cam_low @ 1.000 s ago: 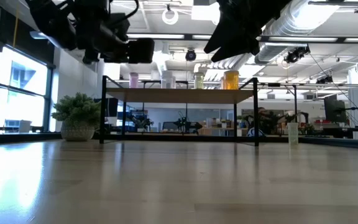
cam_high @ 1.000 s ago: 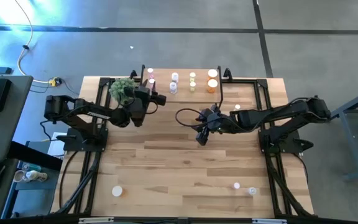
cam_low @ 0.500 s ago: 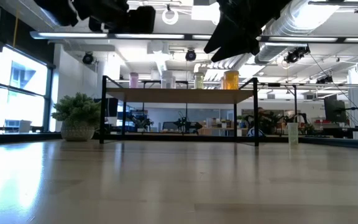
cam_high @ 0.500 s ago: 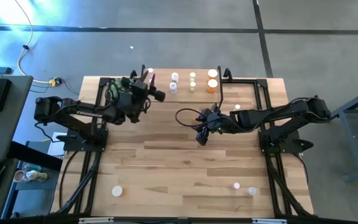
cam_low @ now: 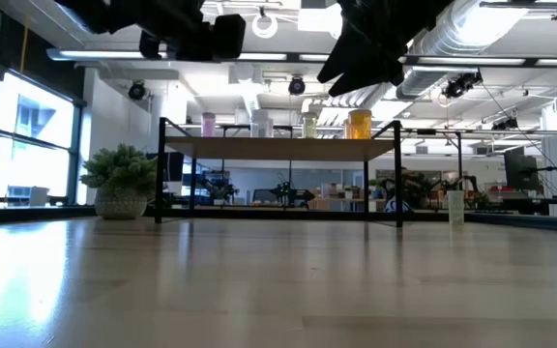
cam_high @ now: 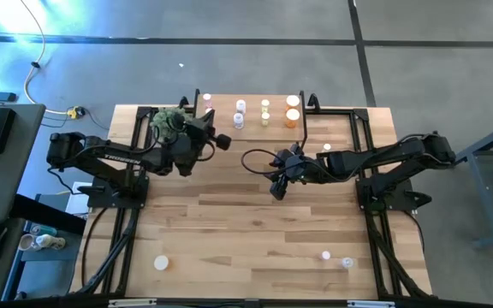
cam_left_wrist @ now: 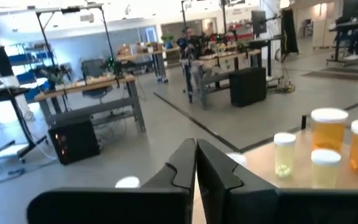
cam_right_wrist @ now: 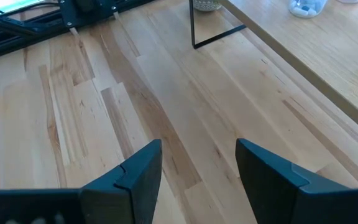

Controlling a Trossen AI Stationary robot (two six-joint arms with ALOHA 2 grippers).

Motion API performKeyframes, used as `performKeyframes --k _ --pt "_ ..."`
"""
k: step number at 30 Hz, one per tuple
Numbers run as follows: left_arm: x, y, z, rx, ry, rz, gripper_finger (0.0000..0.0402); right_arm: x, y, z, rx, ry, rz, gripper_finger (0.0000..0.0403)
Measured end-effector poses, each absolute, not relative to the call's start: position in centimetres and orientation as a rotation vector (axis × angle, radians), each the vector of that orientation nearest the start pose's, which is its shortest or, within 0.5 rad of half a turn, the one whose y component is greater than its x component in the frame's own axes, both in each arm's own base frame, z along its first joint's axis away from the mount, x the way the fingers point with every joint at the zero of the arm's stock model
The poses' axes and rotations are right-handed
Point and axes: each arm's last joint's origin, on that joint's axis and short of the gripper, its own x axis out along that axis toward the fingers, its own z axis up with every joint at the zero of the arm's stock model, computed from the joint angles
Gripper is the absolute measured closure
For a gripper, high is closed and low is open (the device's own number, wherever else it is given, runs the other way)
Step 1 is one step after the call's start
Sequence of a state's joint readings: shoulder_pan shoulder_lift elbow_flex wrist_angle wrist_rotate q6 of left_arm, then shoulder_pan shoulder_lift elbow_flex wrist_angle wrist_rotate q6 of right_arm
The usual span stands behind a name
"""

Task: Pick and place medicine bottles onto shelf by color
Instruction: Put the top pink bottle on the shelf aligned with the other pink pill bottle

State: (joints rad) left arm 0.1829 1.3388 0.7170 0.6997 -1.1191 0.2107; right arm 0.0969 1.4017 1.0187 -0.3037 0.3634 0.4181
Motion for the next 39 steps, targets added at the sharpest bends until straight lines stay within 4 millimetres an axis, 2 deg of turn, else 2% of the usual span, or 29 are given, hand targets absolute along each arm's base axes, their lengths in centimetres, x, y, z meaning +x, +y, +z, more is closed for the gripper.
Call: performKeyframes --k 12,17,23,26,29,32,39 --pt "26.3 8.5 25.8 -0.020 0.057 1.264 0.0401 29.8 1.9 26.8 0.243 0.604 -0.390 0.0207" --pt "26.3 9.2 25.8 -0.070 0.034 1.218 0.0401 29.8 1.9 26.8 0.243 0.604 -0.390 0.0207" --pt "26.7 11.1 27.6 -0.105 0.071 1.133 0.0401 29.8 1.9 26.8 0.243 0.604 -0.390 0.0207" --pt "26.6 12.3 29.0 -0.088 0.117 1.163 0.0401 29.8 1.9 26.8 0.243 0.605 -0.390 0.0207" --pt "26.0 13.2 30.5 -0.102 0.184 1.205 0.0401 29.8 1.9 26.8 0.242 0.606 -0.390 0.0207" --pt "25.4 13.8 31.8 -0.174 0.241 1.150 0.0401 29.8 1.9 26.8 0.243 0.606 -0.391 0.0207" --pt "24.8 14.4 31.6 -0.261 0.351 1.079 0.0397 29.8 1.9 26.8 0.242 0.606 -0.390 0.0207"
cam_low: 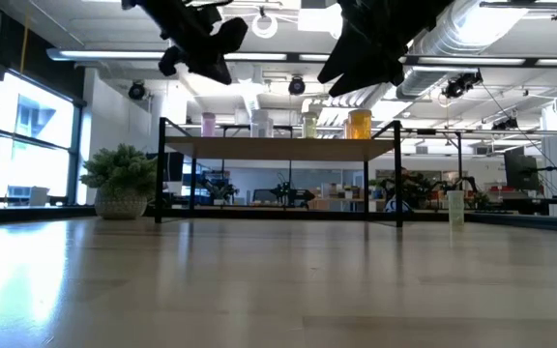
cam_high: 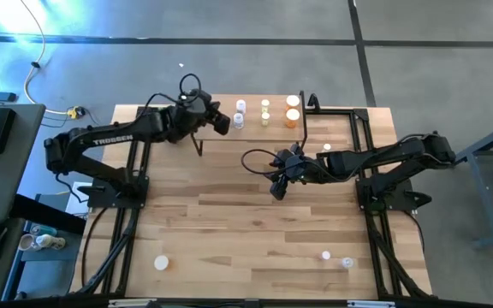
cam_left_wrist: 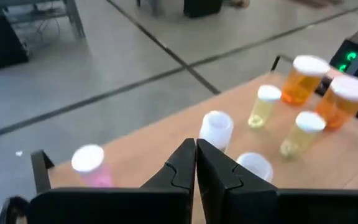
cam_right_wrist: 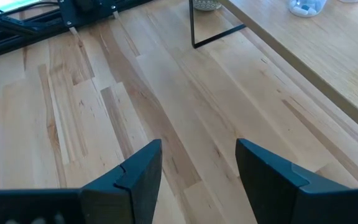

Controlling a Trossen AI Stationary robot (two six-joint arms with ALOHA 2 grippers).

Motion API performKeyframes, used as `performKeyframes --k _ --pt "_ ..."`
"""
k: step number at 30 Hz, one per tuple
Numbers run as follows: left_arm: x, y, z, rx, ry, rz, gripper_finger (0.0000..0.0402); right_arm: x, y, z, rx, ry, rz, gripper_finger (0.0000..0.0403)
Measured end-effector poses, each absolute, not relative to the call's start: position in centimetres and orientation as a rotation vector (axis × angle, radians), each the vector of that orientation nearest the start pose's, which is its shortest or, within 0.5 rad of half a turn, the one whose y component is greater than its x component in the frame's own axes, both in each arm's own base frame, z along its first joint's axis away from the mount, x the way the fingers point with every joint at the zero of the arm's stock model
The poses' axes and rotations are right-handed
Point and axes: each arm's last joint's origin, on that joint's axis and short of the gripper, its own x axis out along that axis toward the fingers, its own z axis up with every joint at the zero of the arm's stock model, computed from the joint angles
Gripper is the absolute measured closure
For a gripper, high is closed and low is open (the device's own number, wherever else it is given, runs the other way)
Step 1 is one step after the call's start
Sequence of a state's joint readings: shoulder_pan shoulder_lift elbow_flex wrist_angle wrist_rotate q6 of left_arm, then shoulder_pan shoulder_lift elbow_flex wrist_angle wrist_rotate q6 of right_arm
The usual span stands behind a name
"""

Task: Pick and place medicine bottles onto shelf by color
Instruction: Put the top pink bottle on the shelf aligned with the other pink pill bottle

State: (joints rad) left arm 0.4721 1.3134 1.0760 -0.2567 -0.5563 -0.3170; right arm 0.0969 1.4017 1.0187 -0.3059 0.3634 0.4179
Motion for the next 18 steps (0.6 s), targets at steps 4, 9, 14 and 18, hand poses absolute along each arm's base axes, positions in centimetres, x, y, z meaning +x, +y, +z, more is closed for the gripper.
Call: performKeyframes --k 4,9,14,18 --pt "25.5 14.5 30.5 -0.299 0.396 1.024 0.0396 29.8 1.9 26.8 0.242 0.606 -0.390 0.0207" --pt "26.3 14.7 29.3 -0.322 0.456 0.975 0.0396 29.8 1.9 26.8 0.242 0.606 -0.391 0.0207" --pt "26.1 14.7 28.6 -0.339 0.477 1.084 0.0396 29.8 1.9 26.8 0.242 0.606 -0.391 0.0207" --pt "26.4 14.5 28.2 -0.335 0.474 1.135 0.0396 29.8 1.9 26.8 0.242 0.606 -0.391 0.0207"
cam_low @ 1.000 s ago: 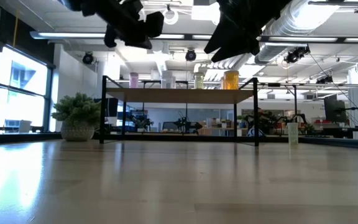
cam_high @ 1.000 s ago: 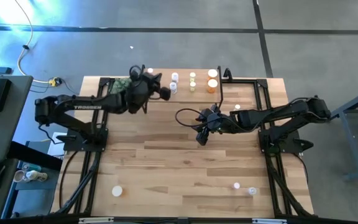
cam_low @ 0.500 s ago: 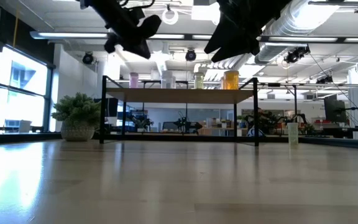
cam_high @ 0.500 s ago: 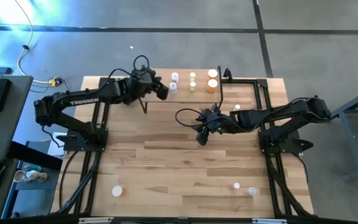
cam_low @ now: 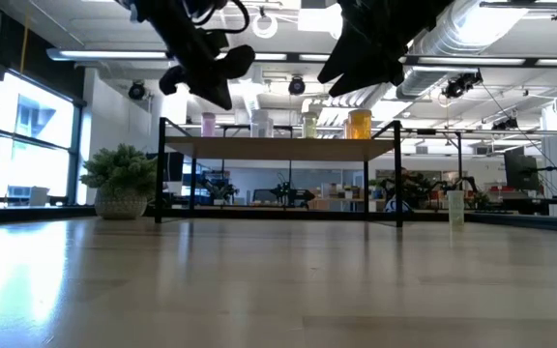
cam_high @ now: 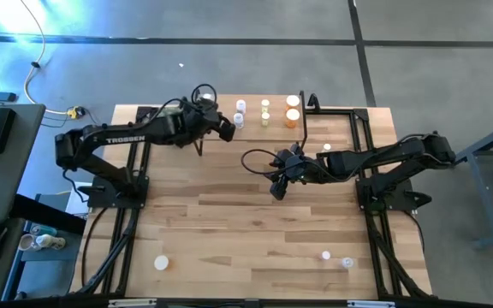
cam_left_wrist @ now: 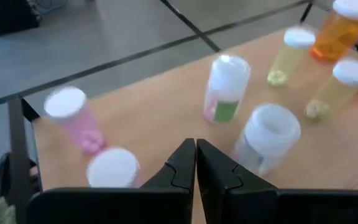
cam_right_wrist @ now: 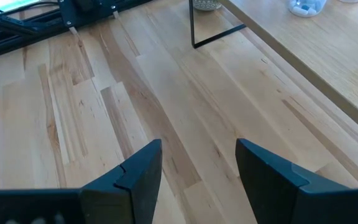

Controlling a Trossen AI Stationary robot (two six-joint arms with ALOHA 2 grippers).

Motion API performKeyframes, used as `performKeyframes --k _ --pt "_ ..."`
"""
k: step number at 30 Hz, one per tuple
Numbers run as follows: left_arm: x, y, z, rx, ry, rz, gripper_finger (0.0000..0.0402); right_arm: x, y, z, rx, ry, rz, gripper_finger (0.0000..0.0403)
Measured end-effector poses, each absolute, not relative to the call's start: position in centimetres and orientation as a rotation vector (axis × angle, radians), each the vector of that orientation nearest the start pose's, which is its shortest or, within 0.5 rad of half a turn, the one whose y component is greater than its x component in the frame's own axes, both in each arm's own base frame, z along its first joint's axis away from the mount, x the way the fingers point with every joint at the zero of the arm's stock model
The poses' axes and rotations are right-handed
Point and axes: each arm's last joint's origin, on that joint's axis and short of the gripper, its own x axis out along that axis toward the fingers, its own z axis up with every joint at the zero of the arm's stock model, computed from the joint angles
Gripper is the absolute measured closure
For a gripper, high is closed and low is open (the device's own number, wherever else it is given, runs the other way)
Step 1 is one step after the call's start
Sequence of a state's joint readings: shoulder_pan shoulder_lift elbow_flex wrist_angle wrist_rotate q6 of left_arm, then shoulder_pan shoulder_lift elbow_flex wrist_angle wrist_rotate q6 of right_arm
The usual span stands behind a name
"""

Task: Pick and place medicine bottles onto shelf by color
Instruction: Put the top pink bottle on the shelf aligned with the other pink pill bottle

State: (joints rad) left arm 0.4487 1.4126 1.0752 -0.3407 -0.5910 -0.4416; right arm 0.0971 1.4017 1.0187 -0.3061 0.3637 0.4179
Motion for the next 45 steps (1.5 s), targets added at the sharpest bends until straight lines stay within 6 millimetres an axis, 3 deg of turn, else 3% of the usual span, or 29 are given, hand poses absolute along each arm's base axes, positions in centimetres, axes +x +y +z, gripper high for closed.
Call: performKeyframes --k 7,17,45 --pt "27.4 14.0 26.9 -0.302 0.513 1.175 0.0396 29.8 1.9 26.8 0.242 0.606 -0.391 0.0207" --pt "27.9 14.9 25.2 -0.283 0.567 1.224 0.0396 29.8 1.9 26.8 0.242 0.606 -0.391 0.0207" --pt "26.7 15.5 24.8 -0.250 0.628 1.349 0.0396 29.8 1.9 26.8 0.242 0.606 -0.391 0.0207"
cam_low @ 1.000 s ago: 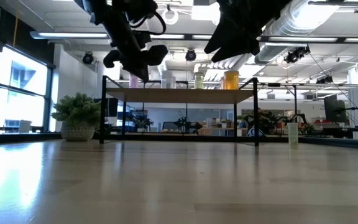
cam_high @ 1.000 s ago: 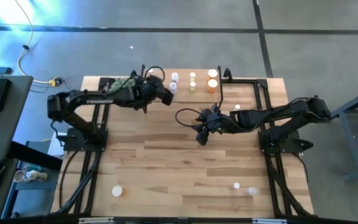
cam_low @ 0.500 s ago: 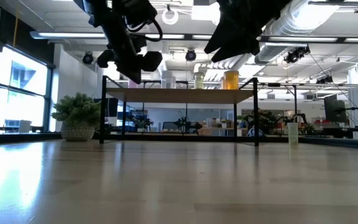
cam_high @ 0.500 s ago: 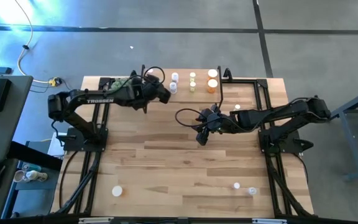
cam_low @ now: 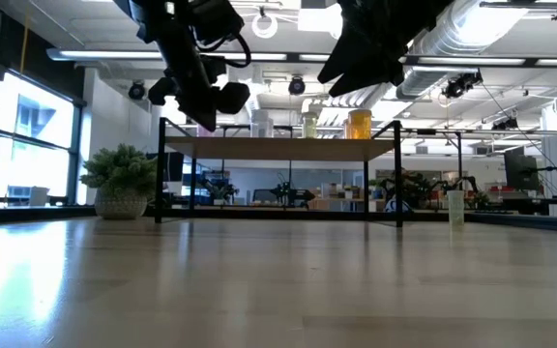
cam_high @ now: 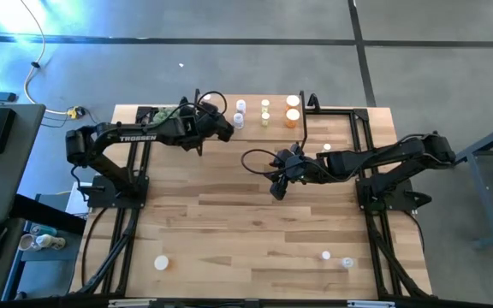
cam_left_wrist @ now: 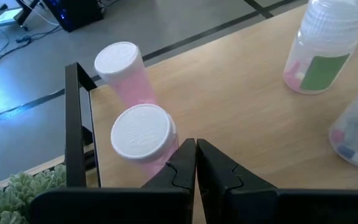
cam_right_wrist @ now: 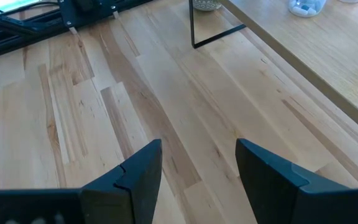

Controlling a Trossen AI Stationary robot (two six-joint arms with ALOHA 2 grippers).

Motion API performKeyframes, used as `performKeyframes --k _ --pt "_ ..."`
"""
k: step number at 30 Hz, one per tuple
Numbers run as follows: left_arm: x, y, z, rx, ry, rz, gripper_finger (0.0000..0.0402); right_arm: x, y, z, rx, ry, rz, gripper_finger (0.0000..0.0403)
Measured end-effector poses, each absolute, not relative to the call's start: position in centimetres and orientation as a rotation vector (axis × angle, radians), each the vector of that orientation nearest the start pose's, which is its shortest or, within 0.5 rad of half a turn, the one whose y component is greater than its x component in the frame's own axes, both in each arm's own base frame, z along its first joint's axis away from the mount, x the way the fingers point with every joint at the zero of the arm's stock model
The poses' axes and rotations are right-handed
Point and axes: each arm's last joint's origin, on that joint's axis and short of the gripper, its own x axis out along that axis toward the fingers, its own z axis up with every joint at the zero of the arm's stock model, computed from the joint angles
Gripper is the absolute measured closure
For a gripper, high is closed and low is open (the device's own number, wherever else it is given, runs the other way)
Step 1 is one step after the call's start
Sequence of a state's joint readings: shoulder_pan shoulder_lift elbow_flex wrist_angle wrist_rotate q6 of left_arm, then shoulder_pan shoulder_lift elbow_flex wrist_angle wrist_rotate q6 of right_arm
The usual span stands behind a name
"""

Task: Pick and place medicine bottles onto shelf by color
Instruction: Put the top pink bottle on the shelf aligned with the other pink pill bottle, then put the yellow pill bottle on the shelf aligned with the other yellow pill bottles

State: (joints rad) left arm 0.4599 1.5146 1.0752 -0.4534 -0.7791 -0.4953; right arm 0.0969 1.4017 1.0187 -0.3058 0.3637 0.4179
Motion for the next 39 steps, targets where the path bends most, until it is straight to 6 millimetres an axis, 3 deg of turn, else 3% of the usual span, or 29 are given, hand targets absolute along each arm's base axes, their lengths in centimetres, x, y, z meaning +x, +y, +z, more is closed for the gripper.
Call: performKeyframes --k 22,29,39 --pt "26.6 15.8 25.0 -0.230 0.645 1.317 0.0396 29.8 1.9 26.8 0.242 0.606 -0.391 0.0207" --pt "26.8 14.5 27.2 -0.158 0.558 1.252 0.0396 29.8 1.9 26.9 0.241 0.610 -0.392 0.0207" --pt "25.5 11.5 30.6 -0.030 0.538 1.139 0.0396 29.6 1.8 30.1 0.221 0.672 -0.406 0.0207"
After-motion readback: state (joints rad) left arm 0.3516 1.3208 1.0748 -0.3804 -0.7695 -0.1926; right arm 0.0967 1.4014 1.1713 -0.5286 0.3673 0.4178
